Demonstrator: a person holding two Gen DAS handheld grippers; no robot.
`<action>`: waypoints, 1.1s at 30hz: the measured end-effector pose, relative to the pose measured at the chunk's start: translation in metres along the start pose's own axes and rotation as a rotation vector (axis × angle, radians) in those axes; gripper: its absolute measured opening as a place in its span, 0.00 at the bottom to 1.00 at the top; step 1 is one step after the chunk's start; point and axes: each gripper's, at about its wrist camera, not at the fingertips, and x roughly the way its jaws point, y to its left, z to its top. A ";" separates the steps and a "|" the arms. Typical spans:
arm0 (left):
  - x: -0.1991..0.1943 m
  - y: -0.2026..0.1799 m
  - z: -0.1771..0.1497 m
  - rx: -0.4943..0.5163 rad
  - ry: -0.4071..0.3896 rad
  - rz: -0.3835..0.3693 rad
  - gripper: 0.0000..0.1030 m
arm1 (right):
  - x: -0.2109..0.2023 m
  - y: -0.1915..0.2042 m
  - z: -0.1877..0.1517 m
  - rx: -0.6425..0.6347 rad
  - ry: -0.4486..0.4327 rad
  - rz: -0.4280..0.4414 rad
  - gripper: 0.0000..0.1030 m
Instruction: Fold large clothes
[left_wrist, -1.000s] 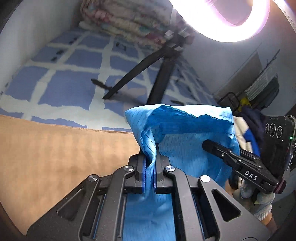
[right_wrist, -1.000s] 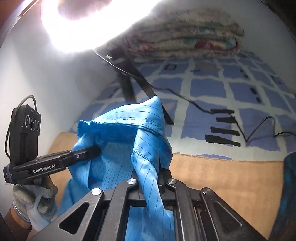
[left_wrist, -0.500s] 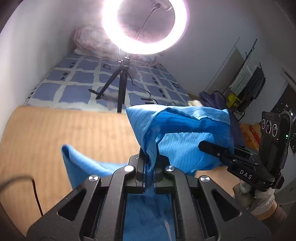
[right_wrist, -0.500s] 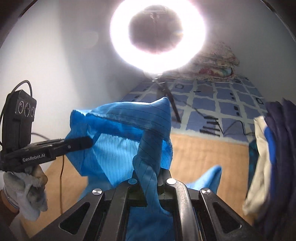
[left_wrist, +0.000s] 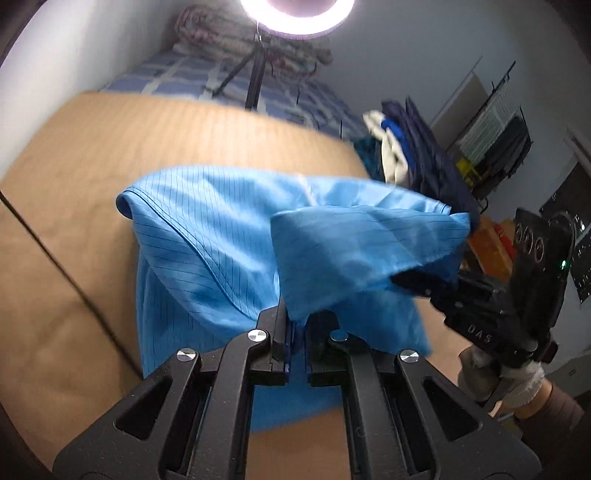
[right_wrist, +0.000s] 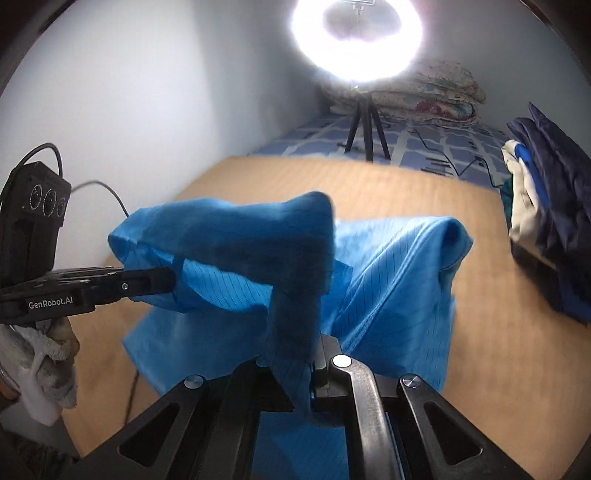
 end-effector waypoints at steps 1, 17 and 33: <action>-0.001 0.000 -0.008 0.011 0.010 0.006 0.02 | -0.003 0.003 -0.009 0.000 0.008 0.003 0.04; -0.053 0.056 -0.047 -0.174 0.024 -0.110 0.50 | -0.096 -0.052 -0.084 0.215 -0.023 0.118 0.62; 0.044 0.097 -0.011 -0.470 0.089 -0.121 0.00 | 0.005 -0.084 -0.048 0.510 0.044 0.218 0.14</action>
